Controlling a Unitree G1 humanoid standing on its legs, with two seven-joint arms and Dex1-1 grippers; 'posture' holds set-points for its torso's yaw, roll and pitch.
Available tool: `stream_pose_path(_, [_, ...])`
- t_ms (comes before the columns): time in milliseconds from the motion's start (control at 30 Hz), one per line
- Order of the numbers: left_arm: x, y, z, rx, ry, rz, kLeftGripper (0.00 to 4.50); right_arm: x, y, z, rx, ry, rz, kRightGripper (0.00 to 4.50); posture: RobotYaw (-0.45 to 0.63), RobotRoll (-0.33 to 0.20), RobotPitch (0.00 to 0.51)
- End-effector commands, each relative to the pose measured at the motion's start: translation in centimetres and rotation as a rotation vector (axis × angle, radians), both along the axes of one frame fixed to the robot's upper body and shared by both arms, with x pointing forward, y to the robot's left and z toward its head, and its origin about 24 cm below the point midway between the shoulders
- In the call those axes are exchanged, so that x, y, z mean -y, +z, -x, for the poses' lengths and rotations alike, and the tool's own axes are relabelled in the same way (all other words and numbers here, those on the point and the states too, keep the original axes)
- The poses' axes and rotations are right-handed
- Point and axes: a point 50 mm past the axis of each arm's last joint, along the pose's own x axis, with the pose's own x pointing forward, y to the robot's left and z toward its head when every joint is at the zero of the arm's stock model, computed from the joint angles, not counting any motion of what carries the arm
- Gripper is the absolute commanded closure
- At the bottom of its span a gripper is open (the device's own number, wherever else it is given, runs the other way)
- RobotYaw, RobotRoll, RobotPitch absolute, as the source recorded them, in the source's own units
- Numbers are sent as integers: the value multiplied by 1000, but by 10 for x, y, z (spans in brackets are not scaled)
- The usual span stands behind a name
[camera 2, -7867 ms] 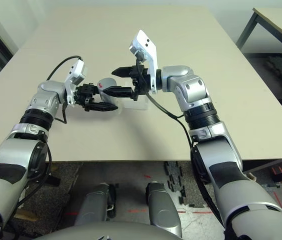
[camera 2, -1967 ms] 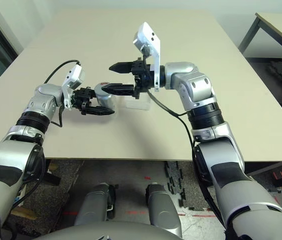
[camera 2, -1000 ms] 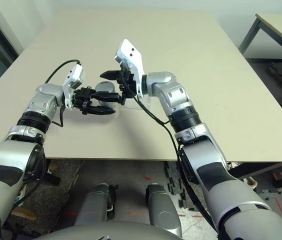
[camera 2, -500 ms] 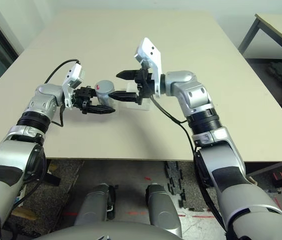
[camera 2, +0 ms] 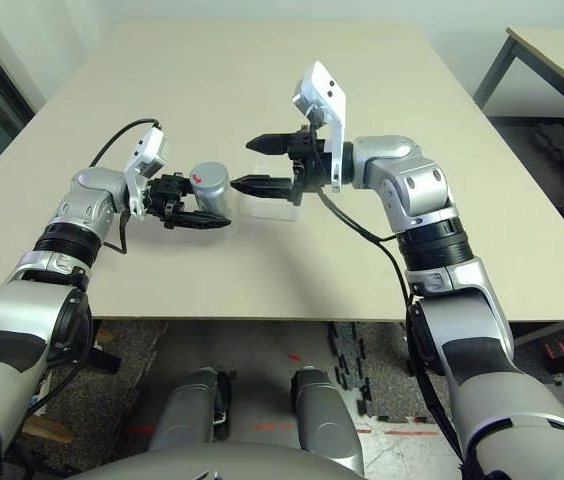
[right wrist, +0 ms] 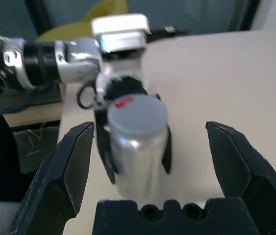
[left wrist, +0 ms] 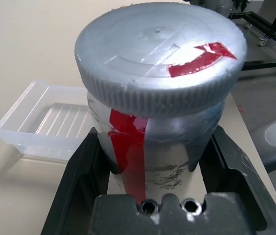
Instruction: Pour the medicine from the bottle into the box.
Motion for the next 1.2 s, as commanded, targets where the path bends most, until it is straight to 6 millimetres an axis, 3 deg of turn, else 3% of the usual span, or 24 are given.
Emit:
stream_pose_path(33, [3,4,-1,18,-16,-10,1705,-12,4,3,29,36,6,0,-63,0,61])
stream_pose_path(433, [3,4,0,19,-20,-6,1705,-36,-8,-9,41,18,46,0,-52,0,61])
stream_pose_path(733, [3,3,1,18,-20,-4,1705,-38,-12,-11,47,13,68,0,-44,0,57])
stream_pose_path(833, [3,2,1,17,-20,-3,1705,-38,-14,-10,44,16,79,619,-44,0,56])
stream_pose_path(967, [2,2,1,17,-18,-3,1705,-37,-15,-9,41,21,81,1918,-46,0,55])
stream_pose_path(1200, [2,1,1,13,-17,-3,1705,-37,-13,-9,9,16,41,1918,-46,0,61])
